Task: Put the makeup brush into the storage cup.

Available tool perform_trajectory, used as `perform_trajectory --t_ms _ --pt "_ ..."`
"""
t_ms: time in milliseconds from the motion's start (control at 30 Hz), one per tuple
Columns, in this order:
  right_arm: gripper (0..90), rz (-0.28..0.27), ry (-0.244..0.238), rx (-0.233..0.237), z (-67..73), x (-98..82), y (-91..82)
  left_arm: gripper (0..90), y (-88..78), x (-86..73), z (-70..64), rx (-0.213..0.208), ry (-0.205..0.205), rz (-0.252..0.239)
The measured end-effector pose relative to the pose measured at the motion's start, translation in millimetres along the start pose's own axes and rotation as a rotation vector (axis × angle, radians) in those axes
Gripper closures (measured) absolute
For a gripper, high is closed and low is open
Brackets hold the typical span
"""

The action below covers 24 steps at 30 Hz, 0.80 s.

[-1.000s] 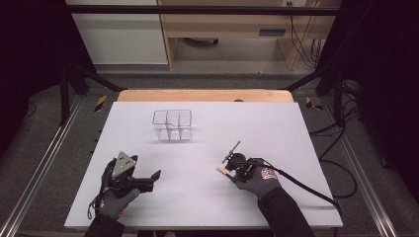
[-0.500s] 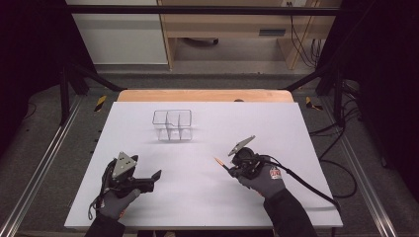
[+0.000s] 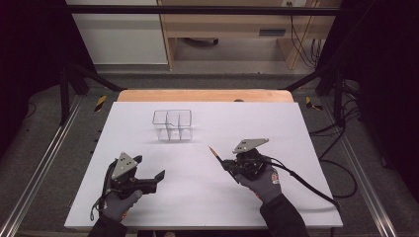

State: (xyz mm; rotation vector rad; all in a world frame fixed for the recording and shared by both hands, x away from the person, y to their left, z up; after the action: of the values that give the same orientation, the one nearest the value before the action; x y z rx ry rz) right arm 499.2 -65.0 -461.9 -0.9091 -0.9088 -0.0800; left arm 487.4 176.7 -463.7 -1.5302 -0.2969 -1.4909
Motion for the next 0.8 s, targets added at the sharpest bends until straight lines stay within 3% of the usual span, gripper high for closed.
perform_trajectory --t_ms 500,800 --pt "84.0 -0.187 0.012 0.080 13.2 16.7 -10.3 3.7 -3.6 16.9 -7.5 -0.029 -0.052 -0.072" --pt "84.0 -0.225 0.022 0.116 18.3 21.7 -10.9 3.8 -2.0 26.7 -11.3 -0.029 -0.064 -0.096"
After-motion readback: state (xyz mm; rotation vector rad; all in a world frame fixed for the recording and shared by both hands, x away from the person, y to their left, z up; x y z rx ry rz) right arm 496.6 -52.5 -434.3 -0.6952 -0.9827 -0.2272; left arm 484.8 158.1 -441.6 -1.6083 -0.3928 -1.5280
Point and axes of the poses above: each handheld gripper's, and its own axes: y roughly forward along the jaws, x roughly out of its top, z roughly to its left, the point moved 10 cm from there along y, roughly forward along the jaws, and after that the axes turned 15 degrees about y, right-handed, at the moved point
